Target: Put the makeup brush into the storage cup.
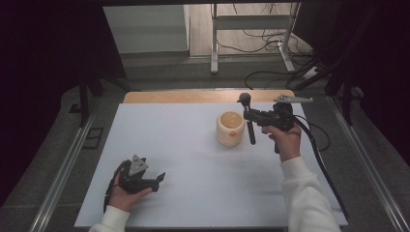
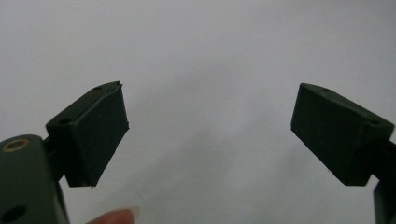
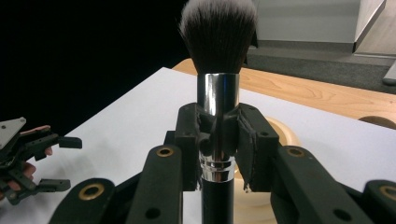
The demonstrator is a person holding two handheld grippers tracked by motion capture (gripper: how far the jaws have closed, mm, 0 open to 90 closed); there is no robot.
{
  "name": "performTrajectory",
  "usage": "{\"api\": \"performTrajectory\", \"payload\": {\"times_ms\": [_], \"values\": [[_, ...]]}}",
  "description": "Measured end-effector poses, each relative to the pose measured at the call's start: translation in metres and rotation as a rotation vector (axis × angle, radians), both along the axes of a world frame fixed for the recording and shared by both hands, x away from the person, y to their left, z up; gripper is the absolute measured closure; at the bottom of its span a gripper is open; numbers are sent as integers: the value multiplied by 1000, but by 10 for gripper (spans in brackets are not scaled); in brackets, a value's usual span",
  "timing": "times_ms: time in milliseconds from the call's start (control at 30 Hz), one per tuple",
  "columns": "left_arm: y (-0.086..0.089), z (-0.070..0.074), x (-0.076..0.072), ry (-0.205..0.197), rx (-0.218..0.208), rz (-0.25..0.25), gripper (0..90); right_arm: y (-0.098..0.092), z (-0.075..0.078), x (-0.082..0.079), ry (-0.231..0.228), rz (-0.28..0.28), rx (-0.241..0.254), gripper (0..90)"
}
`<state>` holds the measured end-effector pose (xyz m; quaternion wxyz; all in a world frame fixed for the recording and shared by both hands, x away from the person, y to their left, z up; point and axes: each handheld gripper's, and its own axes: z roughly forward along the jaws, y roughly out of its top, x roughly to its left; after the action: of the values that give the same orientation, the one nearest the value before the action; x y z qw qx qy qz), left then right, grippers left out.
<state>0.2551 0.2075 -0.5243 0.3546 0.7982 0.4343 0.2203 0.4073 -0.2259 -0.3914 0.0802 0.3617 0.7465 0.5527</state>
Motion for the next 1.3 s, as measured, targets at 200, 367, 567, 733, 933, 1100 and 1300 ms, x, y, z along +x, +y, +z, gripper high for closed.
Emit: {"api": "performTrajectory", "payload": {"times_ms": [200,367,567,733,933,1100,1300], "values": [[0,0,0,0,1,-2,118,0,2,6,0,1,12,718],[0,0,0,-1,0,-1,118,-1,5,10,-3,-13,20,718],[0,0,0,2,4,-1,118,-1,7,17,-6,-29,25,718],[1,0,0,2,2,-1,118,2,7,22,-2,-31,30,718],[1,0,0,2,1,0,118,8,10,27,-13,-34,28,718],[2,0,0,0,-3,0,118,11,12,32,-23,-40,31,718],[2,0,0,-1,-4,1,118,13,14,36,-30,-53,32,718]]}}
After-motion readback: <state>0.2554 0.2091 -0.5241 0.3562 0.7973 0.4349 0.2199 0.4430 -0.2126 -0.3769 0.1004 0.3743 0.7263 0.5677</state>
